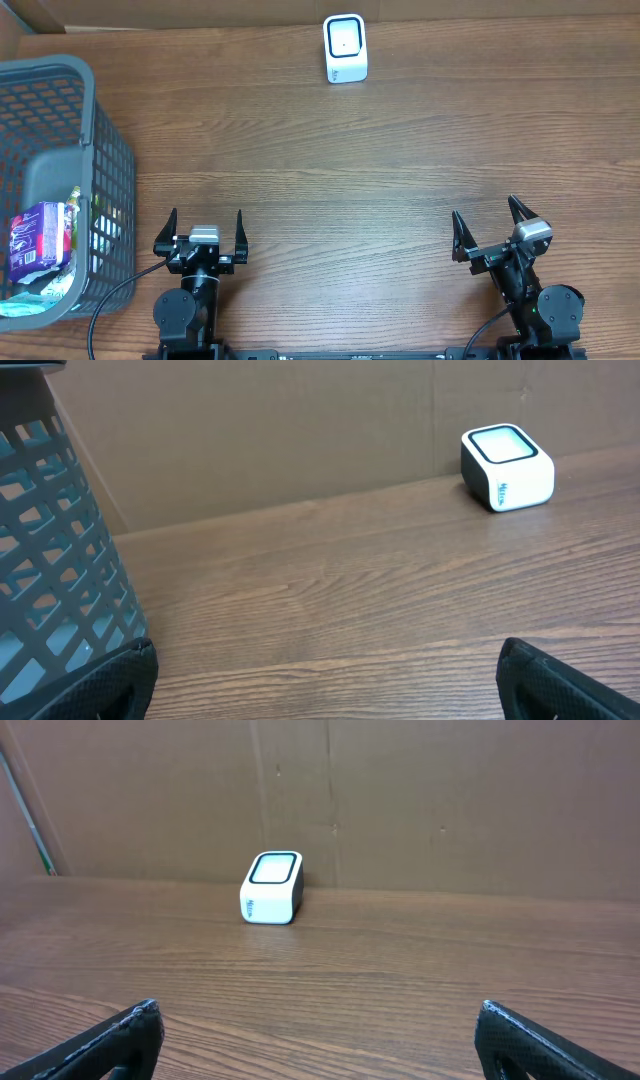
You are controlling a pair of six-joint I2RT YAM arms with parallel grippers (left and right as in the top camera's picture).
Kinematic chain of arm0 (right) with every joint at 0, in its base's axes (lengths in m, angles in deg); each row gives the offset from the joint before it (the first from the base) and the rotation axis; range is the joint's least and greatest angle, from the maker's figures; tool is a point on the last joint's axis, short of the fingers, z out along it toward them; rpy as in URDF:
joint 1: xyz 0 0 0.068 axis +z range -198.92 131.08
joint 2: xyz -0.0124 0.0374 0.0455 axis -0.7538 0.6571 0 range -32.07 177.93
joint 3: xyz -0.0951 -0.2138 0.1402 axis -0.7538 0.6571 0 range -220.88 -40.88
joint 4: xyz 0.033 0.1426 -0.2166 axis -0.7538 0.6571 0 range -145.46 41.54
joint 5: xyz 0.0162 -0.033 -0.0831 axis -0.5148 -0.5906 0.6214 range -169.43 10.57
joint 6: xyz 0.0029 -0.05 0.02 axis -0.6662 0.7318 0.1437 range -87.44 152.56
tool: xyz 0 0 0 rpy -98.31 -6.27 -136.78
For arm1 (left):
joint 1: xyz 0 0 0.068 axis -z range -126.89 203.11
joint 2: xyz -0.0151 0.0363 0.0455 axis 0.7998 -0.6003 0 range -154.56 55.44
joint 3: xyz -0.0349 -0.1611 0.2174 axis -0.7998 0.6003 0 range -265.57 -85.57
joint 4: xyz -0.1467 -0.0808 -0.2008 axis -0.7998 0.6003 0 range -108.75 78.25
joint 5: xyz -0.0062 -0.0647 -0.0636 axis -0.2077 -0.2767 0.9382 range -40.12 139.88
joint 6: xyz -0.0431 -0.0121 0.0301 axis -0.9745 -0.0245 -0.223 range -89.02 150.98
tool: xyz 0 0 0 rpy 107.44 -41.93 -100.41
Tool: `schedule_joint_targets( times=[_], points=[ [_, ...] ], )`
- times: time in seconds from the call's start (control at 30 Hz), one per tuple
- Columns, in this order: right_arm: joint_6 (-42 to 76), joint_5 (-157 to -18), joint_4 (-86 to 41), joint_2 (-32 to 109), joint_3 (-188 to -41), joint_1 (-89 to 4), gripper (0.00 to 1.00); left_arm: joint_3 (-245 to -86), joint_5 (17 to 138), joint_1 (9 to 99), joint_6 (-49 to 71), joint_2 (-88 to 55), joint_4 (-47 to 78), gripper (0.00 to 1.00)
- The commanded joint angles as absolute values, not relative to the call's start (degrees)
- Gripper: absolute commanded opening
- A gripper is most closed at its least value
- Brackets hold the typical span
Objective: Scan the item barcode
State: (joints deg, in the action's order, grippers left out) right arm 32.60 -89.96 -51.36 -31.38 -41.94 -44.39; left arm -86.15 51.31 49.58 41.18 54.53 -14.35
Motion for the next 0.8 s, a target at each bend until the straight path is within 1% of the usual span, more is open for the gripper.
schedule_joint_targets(
  times=[0.0,0.77],
  points=[
    [32.57,-89.96,-51.67,-31.91,-41.33,-44.21,1.00,-85.84,50.94,49.10,40.13,54.69,-14.30,1.00],
    [32.60,-88.45,-51.65,-31.91,-41.33,-44.21,1.00,-85.84,50.94,49.12,40.13,54.69,-14.30,1.00]
  ],
)
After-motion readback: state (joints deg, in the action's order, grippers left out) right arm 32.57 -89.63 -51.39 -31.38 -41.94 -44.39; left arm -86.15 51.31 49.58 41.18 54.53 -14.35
